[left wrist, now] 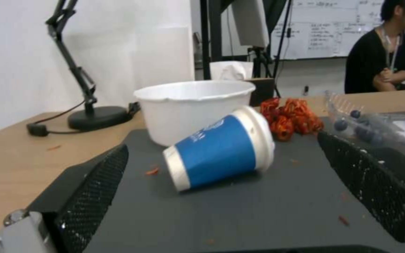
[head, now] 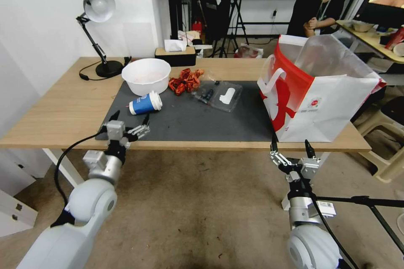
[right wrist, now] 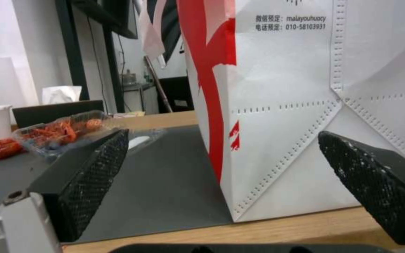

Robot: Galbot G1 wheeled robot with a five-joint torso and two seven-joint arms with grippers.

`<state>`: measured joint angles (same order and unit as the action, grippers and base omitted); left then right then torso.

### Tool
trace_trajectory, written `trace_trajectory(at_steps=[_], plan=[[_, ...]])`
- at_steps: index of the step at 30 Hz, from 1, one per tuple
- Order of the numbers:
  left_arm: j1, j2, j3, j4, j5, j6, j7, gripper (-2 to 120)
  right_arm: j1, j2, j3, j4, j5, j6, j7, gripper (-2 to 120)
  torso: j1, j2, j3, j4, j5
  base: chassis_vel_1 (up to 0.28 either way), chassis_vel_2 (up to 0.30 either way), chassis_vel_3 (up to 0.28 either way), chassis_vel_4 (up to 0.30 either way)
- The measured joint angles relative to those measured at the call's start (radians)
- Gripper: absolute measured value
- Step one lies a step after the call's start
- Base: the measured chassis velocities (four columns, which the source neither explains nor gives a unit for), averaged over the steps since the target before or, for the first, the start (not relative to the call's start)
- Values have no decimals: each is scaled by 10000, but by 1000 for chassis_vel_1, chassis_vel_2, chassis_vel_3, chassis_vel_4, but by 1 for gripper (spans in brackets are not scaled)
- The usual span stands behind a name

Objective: Pick up the trash from the table and place it into the takeout bag.

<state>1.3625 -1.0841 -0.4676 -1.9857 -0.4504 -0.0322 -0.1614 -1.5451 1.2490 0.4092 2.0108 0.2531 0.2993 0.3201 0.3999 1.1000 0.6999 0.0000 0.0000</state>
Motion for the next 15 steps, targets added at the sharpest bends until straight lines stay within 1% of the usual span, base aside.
trace_trajectory(at_steps=[2, 6, 15], plan=[[302, -153, -154, 18, 79, -246, 24, 100, 2, 9, -18, -22, 0, 0, -5, 100, -1, 0, 0, 0, -1, 0, 0, 0, 0], [524, -229, -248, 80, 173, -476, 31, 100, 4, 12, -30, -29, -4, 0, -8, 100, 0, 0, 0, -1, 0, 0, 0, 0, 0], [719, -318, -253, 226, 348, -738, 40, 100, -6, 12, -35, -35, -8, 3, -8, 100, 2, 0, 1, -1, 0, 0, 0, 0, 0]])
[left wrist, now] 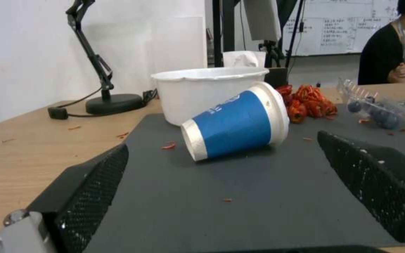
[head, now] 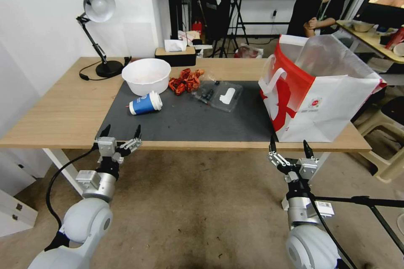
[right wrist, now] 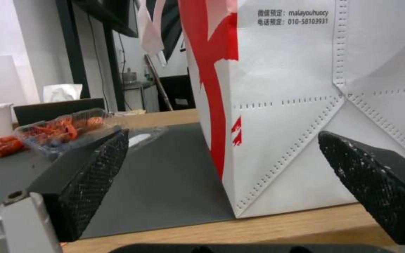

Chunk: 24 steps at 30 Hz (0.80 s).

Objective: Pick up the trash from the table and place it into the takeout bag.

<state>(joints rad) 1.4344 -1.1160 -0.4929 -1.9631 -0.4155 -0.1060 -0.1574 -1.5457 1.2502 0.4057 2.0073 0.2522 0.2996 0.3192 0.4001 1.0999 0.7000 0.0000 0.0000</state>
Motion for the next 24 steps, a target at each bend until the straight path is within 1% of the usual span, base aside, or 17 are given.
trace_trajectory(at_steps=[4, 7, 8, 11, 12, 14, 15, 16, 18, 19, 21, 22, 23, 24], plan=[[-198, 134, 12, 114, 10, -7, 119, 100, -4, 5, 0, -14, -4, 12, -3, 100, -1, 0, 0, 1, 0, 0, 0, 0, 0], [-607, 400, 15, 322, -52, -6, 422, 100, -7, 27, -2, -17, -19, 21, -6, 100, 0, 0, 0, 1, -2, 0, 0, 0, 0], [-607, 400, 15, 322, -52, -6, 422, 100, -7, 27, -2, -17, -19, 21, -6, 100, 0, 0, 0, 1, -2, 0, 0, 0, 0], [-1163, 909, 239, 657, -337, 55, 729, 100, -22, 33, -2, -17, -49, 25, -8, 100, 0, 0, 0, 0, -1, 0, 0, 0, 0], [-1163, 909, 239, 657, -337, 55, 729, 100, -22, 33, -2, -17, -49, 25, -8, 100, 0, 0, 0, 0, -1, 0, 0, 0, 0], [-1504, 1180, 430, 901, -563, 130, 906, 100, -24, 34, 0, -17, -55, 25, -8, 100, 0, 0, 1, 0, 1, 0, 0, 0, 0], [-1885, 1449, 692, 1150, -907, 267, 1025, 100, -25, 21, 0, -9, -58, 25, -8, 100, 0, 0, 0, 0, 0, 0, 0, 0, 0], [-1885, 1449, 692, 1150, -907, 267, 1025, 100, -25, 21, 0, -9, -58, 25, -8, 100, 0, 0, 0, 0, 0, 0, 0, 0, 0], [-2551, 1816, 1103, 1703, -1235, 331, 1331, 100, -24, -7, 14, 12, -59, 25, -7, 100, 0, 0, 1, 1, -3, 0, 0, 0, 0], [-2551, 1816, 1103, 1703, -1235, 331, 1331, 100, -24, -7, 14, 12, -59, 25, -7, 100, 0, 0, 1, 1, -3, 0, 0, 0, 0], [-3462, 2228, 1461, 2497, -1548, 274, 1859, 100, 6, -46, 31, 32, -54, 20, -4, 100, 0, 0, 1, -4, -2, 0, 0, 0, 0], [-3462, 2228, 1461, 2497, -1548, 274, 1859, 100, 6, -46, 31, 32, -54, 20, -4, 100, 0, 0, 1, -4, -2, 0, 0, 0, 0], [-3734, 2405, 1542, 2772, -1730, 267, 2111, 100, 54, -75, -5, 26, -41, 9, -3, 100, 0, -1, 1, -6, -2, 0, 0, 0, 0], [-3980, 2561, 1638, 3023, -1889, 265, 2345, 100, 96, -90, -40, 9, -35, 1, -3, 100, 0, 0, 1, 2, 1, 0, 0, 0, 0]])
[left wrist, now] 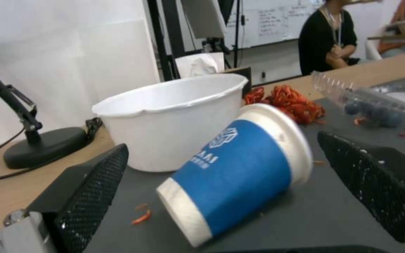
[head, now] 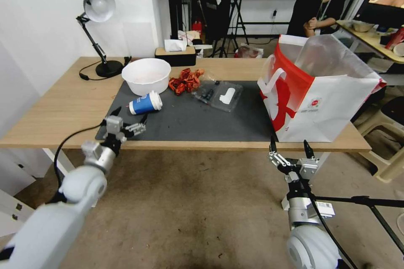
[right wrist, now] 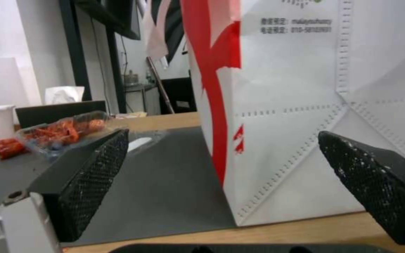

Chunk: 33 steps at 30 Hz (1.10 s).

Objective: Pick up the trash from the table and place it into the takeout bag.

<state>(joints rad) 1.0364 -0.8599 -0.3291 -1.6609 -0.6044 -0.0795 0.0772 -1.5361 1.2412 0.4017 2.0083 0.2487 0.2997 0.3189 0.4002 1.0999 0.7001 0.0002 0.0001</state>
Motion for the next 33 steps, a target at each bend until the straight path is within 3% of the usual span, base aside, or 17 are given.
trace_trajectory(at_steps=[2, 5, 7, 9, 10, 13, 19, 22, 33], plan=[[-257, 120, 99, 249, -106, -2, 269, 100, 10, -8, -18, -13, 4, -4, -2, 100, 0, 0, 0, 3, 0, 0, 0, 0, 0], [-1080, 468, 472, 1137, -425, -22, 1464, 100, 0, -8, -19, -17, 11, -4, -4, 100, 0, 0, 0, -3, -2, 0, 0, 0, 0], [-1182, 506, 522, 1252, -505, -23, 1680, 100, 0, -8, -19, -17, 12, -3, -6, 100, 0, 0, 0, -4, -3, 0, 0, 0, 0], [-1699, 653, 737, 1928, -844, -16, 3024, 100, 3, -8, -13, -29, 12, -1, -9, 100, 0, 0, 0, -3, -2, 0, 0, 0, 0], [-1699, 653, 737, 1928, -844, -16, 3024, 100, 3, -8, -13, -29, 12, -1, -9, 100, 0, 0, 0, -3, -2, 0, 0, 0, 0], [-2393, 783, 1081, 2756, -927, 65, 4267, 100, 18, -3, -32, -43, 13, -1, -13, 100, 0, 0, 0, -1, -4, 0, 0, 0, 0], [-3205, 846, 1763, 3528, -902, 103, 4774, 100, 47, 14, -60, -73, -1, -1, -23, 100, 0, 0, 0, -1, -2, 0, 0, 0, 0], [-4015, 837, 2547, 4182, -705, 156, 5264, 100, 52, 37, -73, -95, -19, -3, -31, 100, 0, 0, -1, -3, -2, 0, 0, 0, 0], [-5379, 932, 3664, 4977, -11, 636, 5900, 96, 40, 70, -27, -131, -21, 9, -31, 100, -1, 0, -1, -2, -1, 0, 0, 0, 0]])
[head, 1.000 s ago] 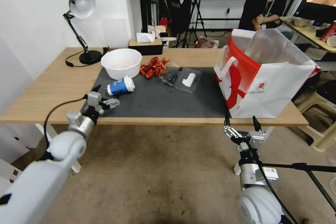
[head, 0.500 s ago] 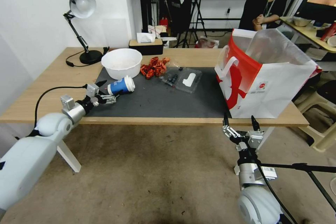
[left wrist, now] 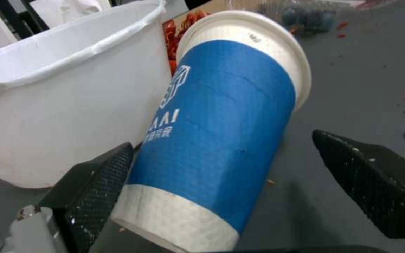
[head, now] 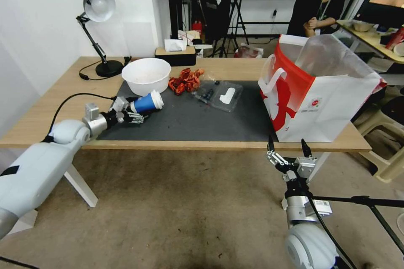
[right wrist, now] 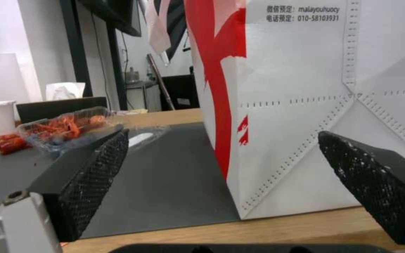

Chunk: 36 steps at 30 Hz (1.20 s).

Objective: Pick up the trash from the table and place it into the takeout bag.

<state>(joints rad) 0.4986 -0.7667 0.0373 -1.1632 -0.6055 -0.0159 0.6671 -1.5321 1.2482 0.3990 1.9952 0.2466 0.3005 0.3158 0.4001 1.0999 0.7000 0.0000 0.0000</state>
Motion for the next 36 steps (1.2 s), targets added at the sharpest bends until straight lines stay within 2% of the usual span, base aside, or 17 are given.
trace_trajectory(at_steps=[5, 7, 9, 11, 14, 17, 19, 20, 22, 27, 30, 31, 34, 36], plan=[[-241, 18, 207, 229, 147, 43, 42, 93, 26, 37, -6, -35, -3, 6, 0, 100, -2, 0, 0, 0, -1, 0, 0, 0, 0], [-334, 17, 256, 342, 203, 37, 57, 89, 41, 48, -13, -46, -10, 6, 0, 100, -1, 0, 0, 1, -1, 0, 0, 0, 0], [-439, -3, 301, 480, 250, -40, 57, 79, 48, 56, -17, -55, -18, 6, 0, 100, -2, 0, 0, 0, -1, 0, 0, 0, 0], [-460, -4, 307, 509, 264, -80, 57, 77, 47, 57, -18, -56, -18, 6, 1, 100, -1, 0, 0, 0, -1, 0, 0, 0, 0], [-516, 11, 312, 594, 327, -234, 142, 61, 43, 59, -18, -65, -33, 6, 4, 100, -1, 0, 0, 0, -1, 0, 0, 0, 0], [-520, 25, 312, 623, 374, -339, 210, 54, 42, 62, -18, -67, -41, 6, 8, 100, -1, 0, 0, 0, 0, 0, 0, 0, 0], [-520, 35, 312, 665, 445, -582, 314, 42, 42, 65, -18, -67, -47, 7, 11, 100, -2, 1, 0, 1, 0, 0, 0, 0, 0], [-520, 35, 312, 665, 445, -582, 314, 42, 42, 65, -18, -67, -47, 7, 11, 100, -2, 1, 0, 1, 0, 0, 0, 0, 0], [-523, 40, 297, 712, 544, -815, 485, 32, 41, 62, -19, -67, -50, 7, 14, 100, -2, 0, 0, 0, -1, 0, 0, 0, 0], [-522, 98, 195, 658, 666, -1053, 862, 22, 23, 54, -19, -62, -54, 7, 17, 100, -1, 0, 0, -1, -2, 0, 0, 0, 0], [-480, 260, 61, 181, 605, -1145, 1238, 12, 16, 56, -21, -60, -69, 11, 18, 100, -1, 0, 0, 2, -1, 0, 0, 0, 0], [-480, 260, 61, 181, 605, -1145, 1238, 12, 16, 56, -21, -60, -69, 11, 18, 100, -1, 0, 0, 2, -1, 0, 0, 0, 0], [-587, 415, 128, -624, 62, -1143, 1486, 5, 25, 67, -41, -63, -84, 15, 18, 100, -1, 0, 0, 2, 0, 0, 0, 0, 0], [-646, 423, 178, -782, -64, -1131, 1491, 5, 26, 69, -49, -64, -89, 16, 17, 100, -1, 0, 0, 3, 0, 0, 0, 0, 0]])
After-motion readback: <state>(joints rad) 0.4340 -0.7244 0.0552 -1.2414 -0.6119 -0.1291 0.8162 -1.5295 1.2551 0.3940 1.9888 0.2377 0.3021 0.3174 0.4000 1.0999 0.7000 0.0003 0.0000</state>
